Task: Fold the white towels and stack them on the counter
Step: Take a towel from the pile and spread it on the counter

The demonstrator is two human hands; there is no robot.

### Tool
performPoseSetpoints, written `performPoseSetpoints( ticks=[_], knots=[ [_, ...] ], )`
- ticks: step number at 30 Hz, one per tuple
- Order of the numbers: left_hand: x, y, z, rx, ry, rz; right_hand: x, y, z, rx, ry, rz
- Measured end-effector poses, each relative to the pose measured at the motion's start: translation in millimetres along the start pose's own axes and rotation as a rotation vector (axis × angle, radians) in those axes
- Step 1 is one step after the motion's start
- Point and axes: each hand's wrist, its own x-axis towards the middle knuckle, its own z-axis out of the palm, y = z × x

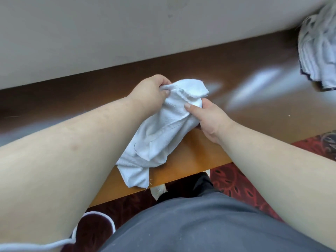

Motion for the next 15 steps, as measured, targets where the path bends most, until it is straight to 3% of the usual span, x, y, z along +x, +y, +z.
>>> performPoseSetpoints(
  ticks=[8, 9, 12, 13, 15],
  knots=[
    [33.6, 47.7, 31.7, 0.211, 0.071, 0.093, -15.5, -18.5, -62.4, 0.154, 0.023, 0.041],
    [34.6, 56.6, 38.1, 0.212, 0.032, 0.12, -14.0, -19.8, -68.6, 0.16, 0.027, 0.044],
    [32.7, 79.7, 70.3, 0.264, -0.298, 0.179, -5.7, -19.6, -84.3, 0.155, 0.021, 0.067],
    [34.6, 81.5, 79.7, 0.32, -0.35, 0.178, -2.3, -18.9, -88.8, 0.156, 0.02, 0.08],
    [44.9, 81.4, 88.9, 0.383, -0.294, 0.158, 2.9, -16.0, -99.3, 0.138, 0.036, 0.102]
  ],
)
